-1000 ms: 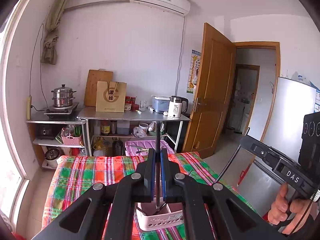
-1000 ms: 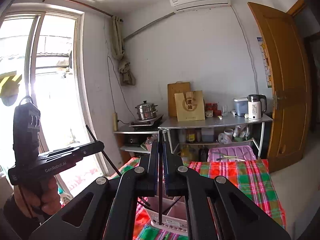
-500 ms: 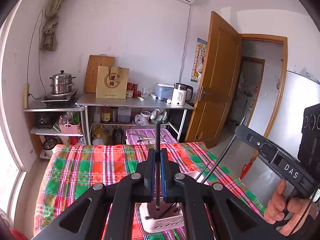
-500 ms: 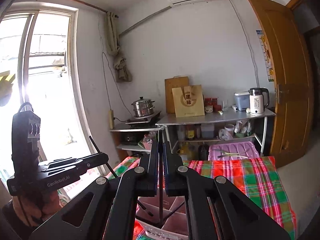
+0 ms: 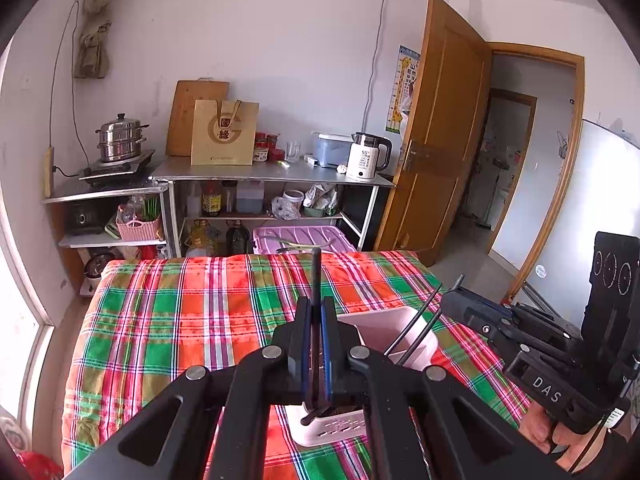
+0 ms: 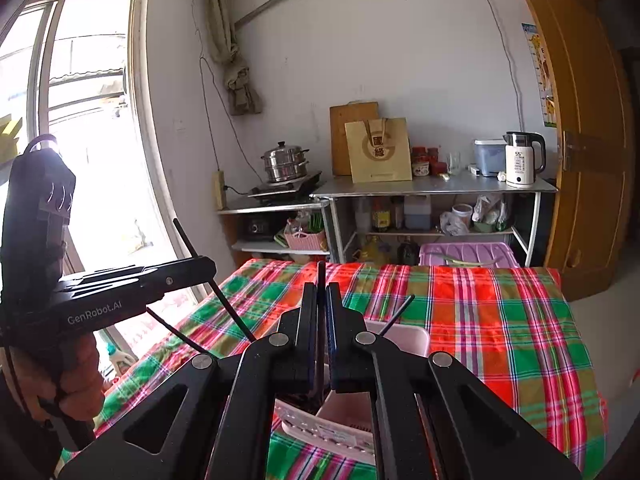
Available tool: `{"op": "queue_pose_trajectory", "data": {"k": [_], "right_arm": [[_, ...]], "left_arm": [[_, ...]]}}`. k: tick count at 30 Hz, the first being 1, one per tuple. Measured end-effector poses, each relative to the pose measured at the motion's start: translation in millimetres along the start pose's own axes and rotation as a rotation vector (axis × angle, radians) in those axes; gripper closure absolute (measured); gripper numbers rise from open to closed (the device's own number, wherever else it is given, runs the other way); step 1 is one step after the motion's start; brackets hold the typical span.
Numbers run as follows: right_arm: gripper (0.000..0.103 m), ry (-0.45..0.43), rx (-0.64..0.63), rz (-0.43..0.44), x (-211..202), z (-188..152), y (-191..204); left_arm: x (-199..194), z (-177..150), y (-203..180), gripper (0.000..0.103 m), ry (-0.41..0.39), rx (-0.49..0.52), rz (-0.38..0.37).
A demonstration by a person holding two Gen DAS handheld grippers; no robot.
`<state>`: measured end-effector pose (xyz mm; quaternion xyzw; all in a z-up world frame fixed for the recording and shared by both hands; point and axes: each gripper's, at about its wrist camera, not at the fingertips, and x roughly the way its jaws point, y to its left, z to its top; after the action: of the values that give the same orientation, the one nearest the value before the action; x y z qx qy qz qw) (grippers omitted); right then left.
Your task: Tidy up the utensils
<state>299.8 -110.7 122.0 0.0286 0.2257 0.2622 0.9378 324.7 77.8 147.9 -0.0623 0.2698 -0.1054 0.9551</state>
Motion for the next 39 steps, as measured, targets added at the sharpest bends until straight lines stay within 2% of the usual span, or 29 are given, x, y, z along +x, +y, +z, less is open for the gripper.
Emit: {"op": "queue_pose_trajectory", "data": {"k": [6,8,11,13,16,19,22,24,28,29,33,36,39], "right_arm": [[0.099,0.025,0.016,-0.004,0.2,-4.5,-4.3],[0.096,0.034,0.011,-0.013,-0.8,-4.5,-4.2],[0.089,0.025,0.002,-0.009,-6.9,-3.2,-4.1],[0.089,0.014,-0.001,-0.009,-13.1,-1.6,-4.2],[0.088,-0.011,-0.002,-0.008,-28.4,-0.8,-4.1],[0.086,-0.043,-0.007,-0.009,-48.7,-1.9,-2.7],[0.079,-0.077,-0.024,-0.022,-72.9,-8.8,0.5],[0.079,-0.092,-0.037,-0.024,-88.9,-15.9,1.5],[0.078,-0.087,-0.036,-0.034,-112.7,-32.2,-1.0],[0.078,-0.082,-0.030,-0.028,-117.7,-37.9,-2.1],[0.078,-0.051,-0.009,-0.040,-130.7,-60.3,-9.6],[0.078,-0.021,0.016,-0.037,-136.1,-76.2,-16.2],[0.078,0.006,0.035,-0.038,-141.7,-92.2,-18.8]], "left_arm": [[6.7,-8.2,5.9,0.098,0.030,-0.015,0.006],[4.9,-8.9,6.7,0.098,0.029,-0.015,0.013],[-2.1,-7.8,6.8,0.089,0.015,-0.022,0.014],[-10.2,-7.4,7.4,0.081,0.001,-0.031,0.012],[-27.2,-9.0,7.2,0.076,-0.025,-0.044,0.014],[-48.5,-13.4,5.9,0.074,-0.059,-0.046,0.027],[-74.3,-22.3,1.5,0.072,-0.097,-0.041,0.036],[-91.6,-30.9,-2.8,0.069,-0.120,-0.036,0.030],[-119.9,-56.1,-8.5,0.052,-0.147,-0.058,-0.012],[-124.2,-63.7,-10.6,0.052,-0.147,-0.059,-0.019],[-130.7,-95.3,-19.6,0.050,-0.110,-0.060,-0.020],[-126.8,-118.6,-22.8,0.044,-0.056,-0.092,-0.031],[-125.3,-143.3,-27.9,0.044,-0.025,-0.098,-0.049]]}}
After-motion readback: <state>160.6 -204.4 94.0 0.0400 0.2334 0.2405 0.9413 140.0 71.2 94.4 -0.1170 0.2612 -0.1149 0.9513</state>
